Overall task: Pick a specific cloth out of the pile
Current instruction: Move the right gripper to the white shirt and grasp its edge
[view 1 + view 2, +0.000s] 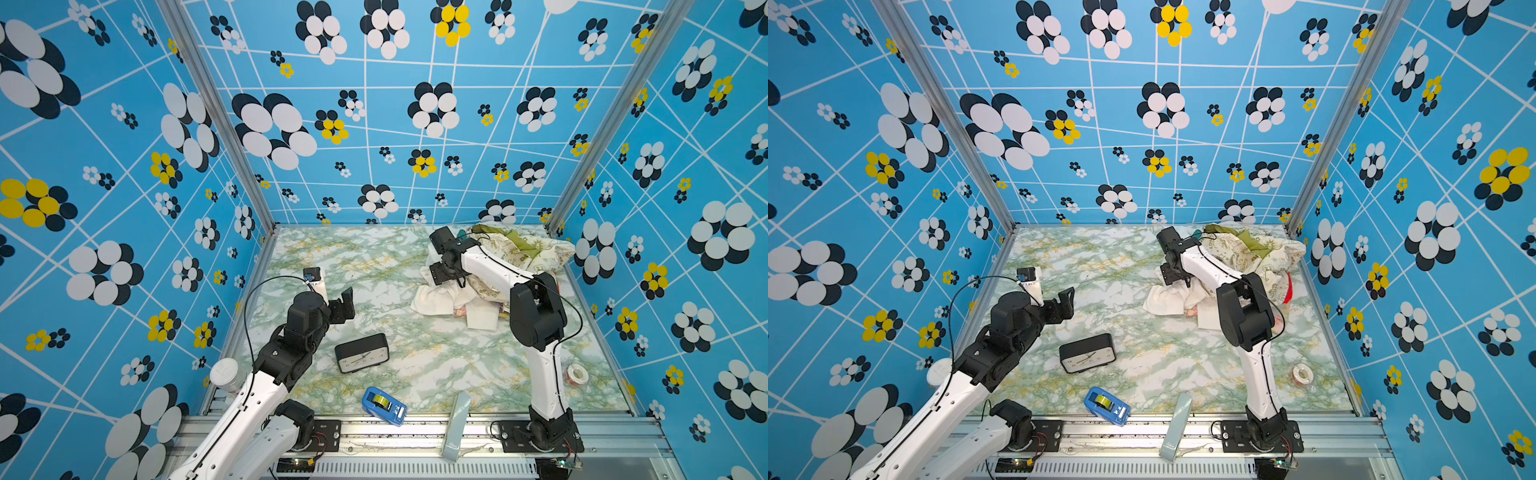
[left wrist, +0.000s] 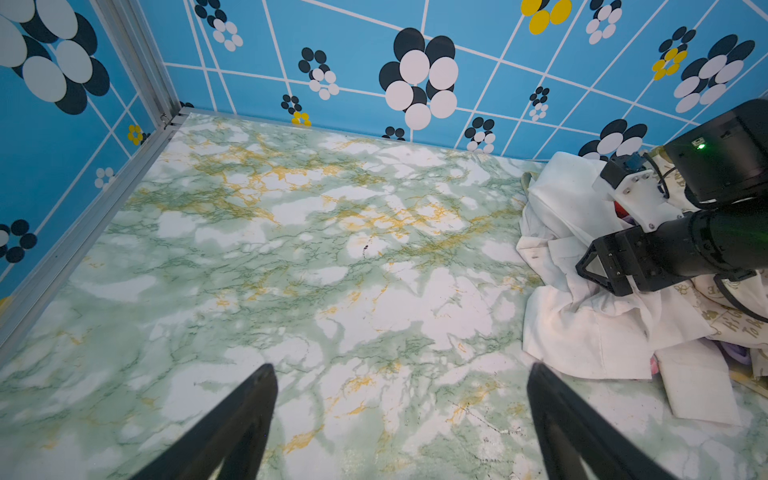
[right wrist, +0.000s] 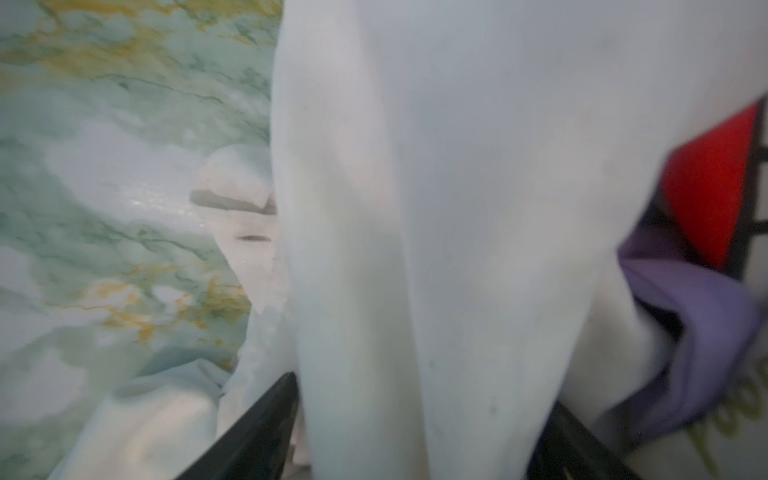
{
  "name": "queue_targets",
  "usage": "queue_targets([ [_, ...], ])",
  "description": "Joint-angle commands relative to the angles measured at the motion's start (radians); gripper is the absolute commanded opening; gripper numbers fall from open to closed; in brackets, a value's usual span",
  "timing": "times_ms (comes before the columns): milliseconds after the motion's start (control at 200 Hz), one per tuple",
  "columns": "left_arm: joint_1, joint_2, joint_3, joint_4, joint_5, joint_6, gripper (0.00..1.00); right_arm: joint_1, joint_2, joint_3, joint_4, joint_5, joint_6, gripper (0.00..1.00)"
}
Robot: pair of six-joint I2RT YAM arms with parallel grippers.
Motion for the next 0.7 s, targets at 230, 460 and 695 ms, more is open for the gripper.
queue_targets([
  [230,-0.012,-0.009,0.014,-0.022,-0.012,-0.004,0.95,-0.032,-0.007,-0.036,0.016,-0.006,0.009,0.38],
  [460,-0.014,-0.018,0.016,-0.029,-0.014,-0.005,0.95,-0.032,-0.074,-0.032,0.009,0.016,0.003,0.00],
  [695,-0.017,-0.022,0.008,-0.023,-0.017,-0.004,0.95,-0.032,-0.251,-0.034,0.037,0.132,-0.014,0.00],
])
